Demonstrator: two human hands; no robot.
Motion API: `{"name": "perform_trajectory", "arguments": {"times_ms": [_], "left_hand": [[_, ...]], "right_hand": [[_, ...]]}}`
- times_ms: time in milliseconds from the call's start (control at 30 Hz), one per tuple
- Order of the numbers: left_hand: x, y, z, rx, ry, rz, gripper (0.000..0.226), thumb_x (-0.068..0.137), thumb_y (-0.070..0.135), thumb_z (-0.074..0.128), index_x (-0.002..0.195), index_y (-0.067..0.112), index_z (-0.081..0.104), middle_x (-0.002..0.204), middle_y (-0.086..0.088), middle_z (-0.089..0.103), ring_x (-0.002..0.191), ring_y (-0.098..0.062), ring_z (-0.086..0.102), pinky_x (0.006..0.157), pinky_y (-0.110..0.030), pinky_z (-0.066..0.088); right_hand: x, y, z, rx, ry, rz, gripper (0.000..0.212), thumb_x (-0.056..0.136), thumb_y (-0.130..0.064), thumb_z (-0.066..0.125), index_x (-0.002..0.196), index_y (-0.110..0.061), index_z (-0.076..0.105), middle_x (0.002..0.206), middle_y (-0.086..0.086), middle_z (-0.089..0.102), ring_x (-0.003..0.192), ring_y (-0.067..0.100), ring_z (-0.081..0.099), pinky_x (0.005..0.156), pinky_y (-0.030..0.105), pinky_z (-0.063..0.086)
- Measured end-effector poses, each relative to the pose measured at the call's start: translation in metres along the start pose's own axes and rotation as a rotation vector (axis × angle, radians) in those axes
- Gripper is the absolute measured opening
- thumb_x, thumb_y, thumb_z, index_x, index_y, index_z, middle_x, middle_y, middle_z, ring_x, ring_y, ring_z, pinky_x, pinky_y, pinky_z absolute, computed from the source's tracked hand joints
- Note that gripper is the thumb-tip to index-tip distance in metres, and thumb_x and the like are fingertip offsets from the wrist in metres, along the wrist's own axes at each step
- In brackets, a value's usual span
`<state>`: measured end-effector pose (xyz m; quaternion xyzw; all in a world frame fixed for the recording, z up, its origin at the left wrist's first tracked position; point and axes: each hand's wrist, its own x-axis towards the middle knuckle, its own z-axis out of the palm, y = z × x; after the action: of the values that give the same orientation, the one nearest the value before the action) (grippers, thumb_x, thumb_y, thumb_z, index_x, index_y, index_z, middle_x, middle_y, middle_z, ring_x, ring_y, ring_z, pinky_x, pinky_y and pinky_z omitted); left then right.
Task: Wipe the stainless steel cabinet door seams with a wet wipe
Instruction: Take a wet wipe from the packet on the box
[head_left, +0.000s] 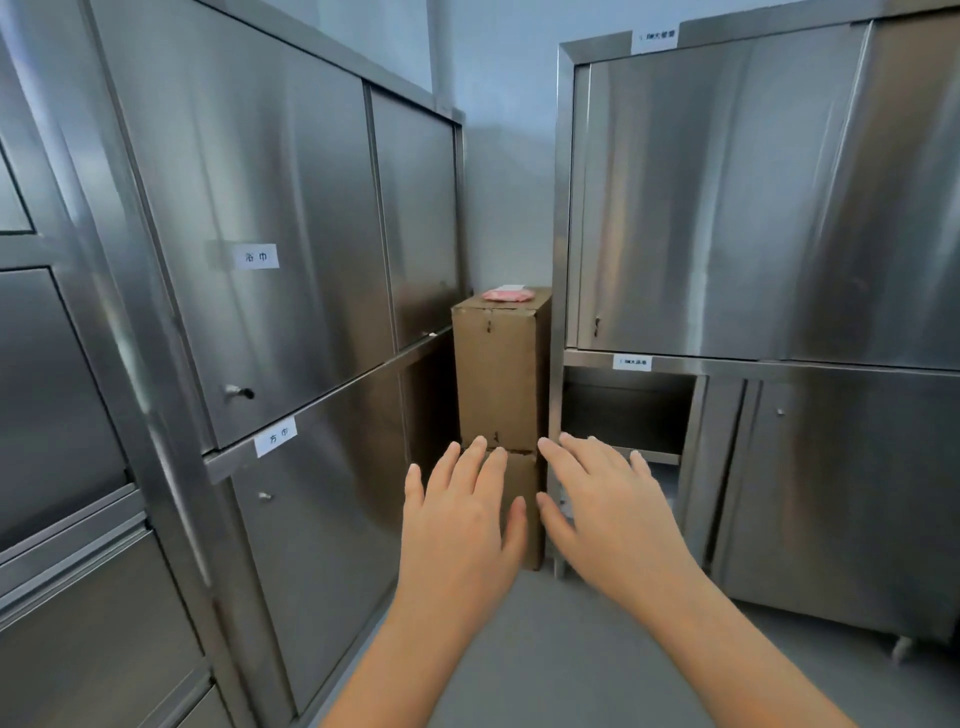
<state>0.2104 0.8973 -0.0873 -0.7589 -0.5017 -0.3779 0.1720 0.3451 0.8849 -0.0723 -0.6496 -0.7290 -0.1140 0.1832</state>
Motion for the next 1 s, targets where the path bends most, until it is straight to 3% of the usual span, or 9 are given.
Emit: {"name": "perform_trajectory", "arguments": {"times_ms": [233,400,533,633,700,833,1000], "left_hand": [[0.061,-0.001,0.073,0.010,-0.036,-0.054,0.044,0.062,0.020,0.084,0.103,0.008,0.071,0.109,-0.009,0.068,0.102,-0.030,0.064,0.081,-0.058,0.046],[0.095,-0.018,0.120,-0.029,-0.073,-0.064,0.042,0.072,0.021,0.078,0.110,0.010,0.067,0.117,-0.008,0.065,0.112,-0.030,0.059,0.091,-0.057,0.041],[0.123,-0.046,0.160,-0.107,-0.157,-0.108,0.045,0.090,0.032,0.054,0.133,0.018,0.050,0.141,0.000,0.044,0.135,-0.021,0.034,0.111,-0.046,0.017],[0.150,-0.075,0.193,-0.152,-0.154,-0.105,0.047,0.093,0.035,0.047,0.137,0.020,0.044,0.146,0.003,0.037,0.139,-0.017,0.025,0.113,-0.043,0.011],[0.173,-0.098,0.212,-0.139,-0.169,-0.087,0.047,0.093,0.037,0.046,0.138,0.021,0.043,0.147,0.004,0.036,0.139,-0.017,0.025,0.113,-0.043,0.012],[0.221,-0.154,0.248,-0.113,-0.131,-0.063,0.042,0.081,0.024,0.069,0.120,0.011,0.062,0.128,-0.007,0.058,0.122,-0.028,0.051,0.100,-0.054,0.034],[0.273,-0.220,0.286,-0.106,-0.200,-0.075,0.046,0.090,0.033,0.053,0.134,0.019,0.049,0.142,0.000,0.044,0.135,-0.021,0.035,0.110,-0.047,0.020]], "right_hand": [[0.079,0.054,0.028,0.008,-0.019,-0.022,0.053,0.098,-0.044,0.028,0.147,-0.033,0.013,0.154,-0.011,0.018,0.142,0.011,0.014,0.114,0.037,0.011],[0.125,0.073,0.059,0.020,-0.033,-0.006,0.052,0.098,-0.044,0.029,0.147,-0.033,0.014,0.153,-0.011,0.019,0.141,0.010,0.014,0.114,0.036,0.011],[0.169,0.078,0.087,0.016,-0.048,0.002,0.052,0.098,-0.043,0.029,0.147,-0.033,0.014,0.153,-0.011,0.019,0.141,0.010,0.014,0.114,0.037,0.011],[0.210,0.078,0.109,0.001,-0.052,0.020,0.052,0.098,-0.043,0.029,0.147,-0.033,0.016,0.153,-0.011,0.020,0.141,0.010,0.015,0.115,0.037,0.011],[0.242,0.074,0.124,-0.007,-0.039,0.026,0.052,0.098,-0.043,0.030,0.147,-0.032,0.017,0.153,-0.010,0.021,0.141,0.011,0.015,0.115,0.039,0.012],[0.317,0.056,0.155,0.000,-0.031,0.022,0.052,0.097,-0.043,0.030,0.147,-0.032,0.018,0.153,-0.009,0.023,0.141,0.012,0.017,0.115,0.039,0.012],[0.397,0.035,0.193,0.027,-0.024,0.033,0.052,0.097,-0.043,0.032,0.147,-0.031,0.020,0.152,-0.008,0.025,0.141,0.013,0.019,0.115,0.040,0.012]]}}
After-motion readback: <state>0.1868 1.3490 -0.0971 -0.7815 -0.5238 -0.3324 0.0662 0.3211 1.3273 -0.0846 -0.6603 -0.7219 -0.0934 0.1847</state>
